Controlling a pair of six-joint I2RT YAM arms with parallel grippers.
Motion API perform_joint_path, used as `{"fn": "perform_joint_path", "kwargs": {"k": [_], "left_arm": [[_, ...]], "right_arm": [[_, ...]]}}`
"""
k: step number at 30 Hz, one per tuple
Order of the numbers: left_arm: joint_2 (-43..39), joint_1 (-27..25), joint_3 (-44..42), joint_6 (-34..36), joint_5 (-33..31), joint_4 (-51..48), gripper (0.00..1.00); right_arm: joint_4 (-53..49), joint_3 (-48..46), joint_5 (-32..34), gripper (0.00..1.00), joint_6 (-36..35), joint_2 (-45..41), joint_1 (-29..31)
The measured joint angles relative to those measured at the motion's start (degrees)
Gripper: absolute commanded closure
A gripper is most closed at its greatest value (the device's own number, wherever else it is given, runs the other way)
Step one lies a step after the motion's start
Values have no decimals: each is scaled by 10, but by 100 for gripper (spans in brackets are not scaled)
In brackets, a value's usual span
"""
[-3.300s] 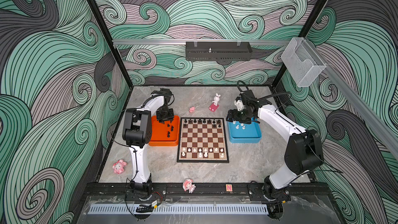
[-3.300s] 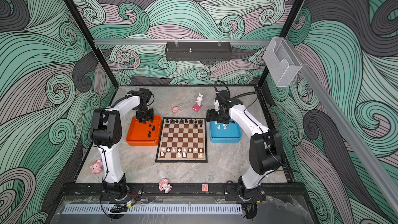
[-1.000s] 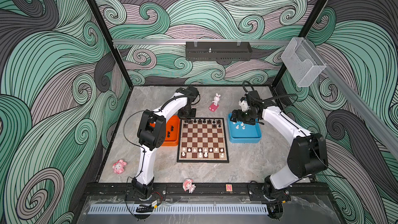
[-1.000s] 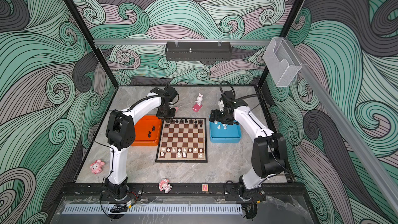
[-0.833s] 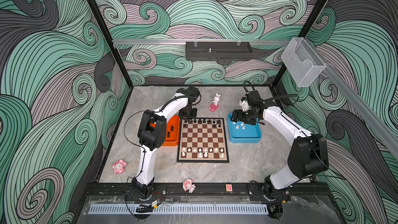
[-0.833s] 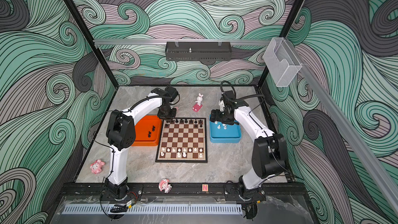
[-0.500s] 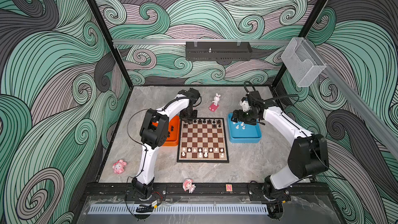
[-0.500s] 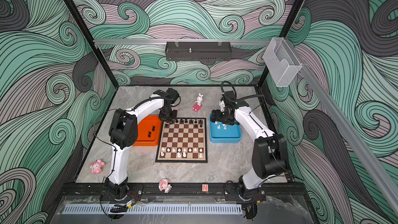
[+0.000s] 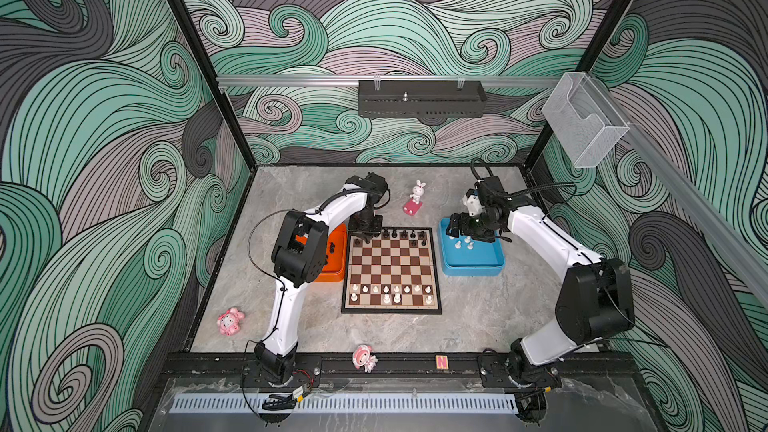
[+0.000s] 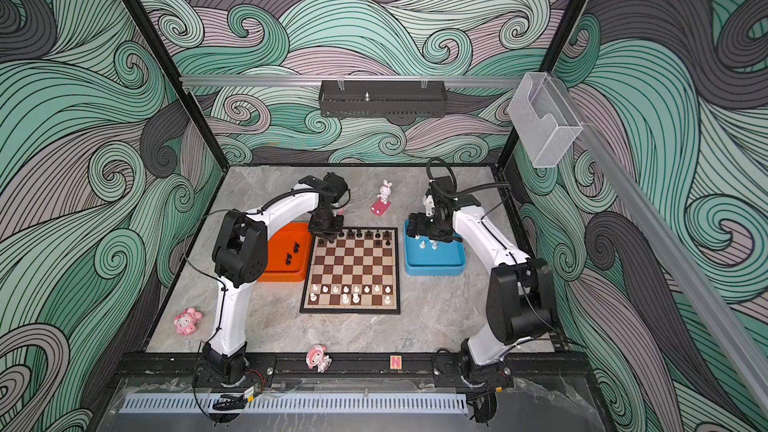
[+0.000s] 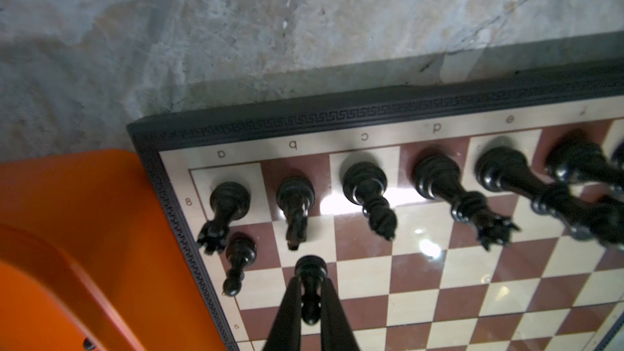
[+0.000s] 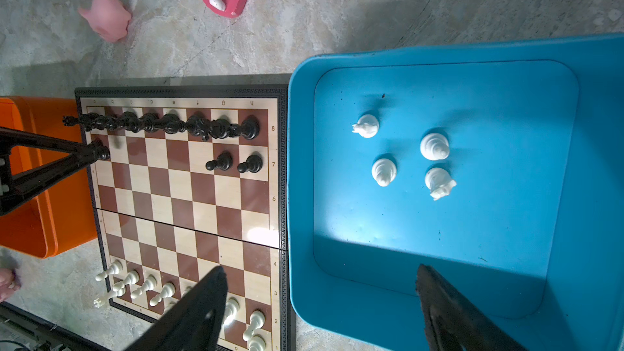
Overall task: Set up the chess pieces on the board
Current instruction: 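Align the held pawn above the square beside the placed pawn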
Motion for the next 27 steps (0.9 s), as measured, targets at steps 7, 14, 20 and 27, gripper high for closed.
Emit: {"fn": "perform_joint_path", "kwargs": {"k": [7, 14, 20, 27], "left_arm": [[2, 0, 0, 0, 0, 0, 87], [3, 0, -1, 0, 0, 0, 85], [8, 0, -1, 0, 0, 0, 83], [9, 0, -1, 0, 0, 1, 82]], "right_arm": [[0, 0, 0, 12, 0, 0, -1], [0, 0, 0, 12, -1, 0, -1], [0, 0, 0, 12, -1, 0, -1], [0, 0, 0, 12, -1, 0, -1]]}}
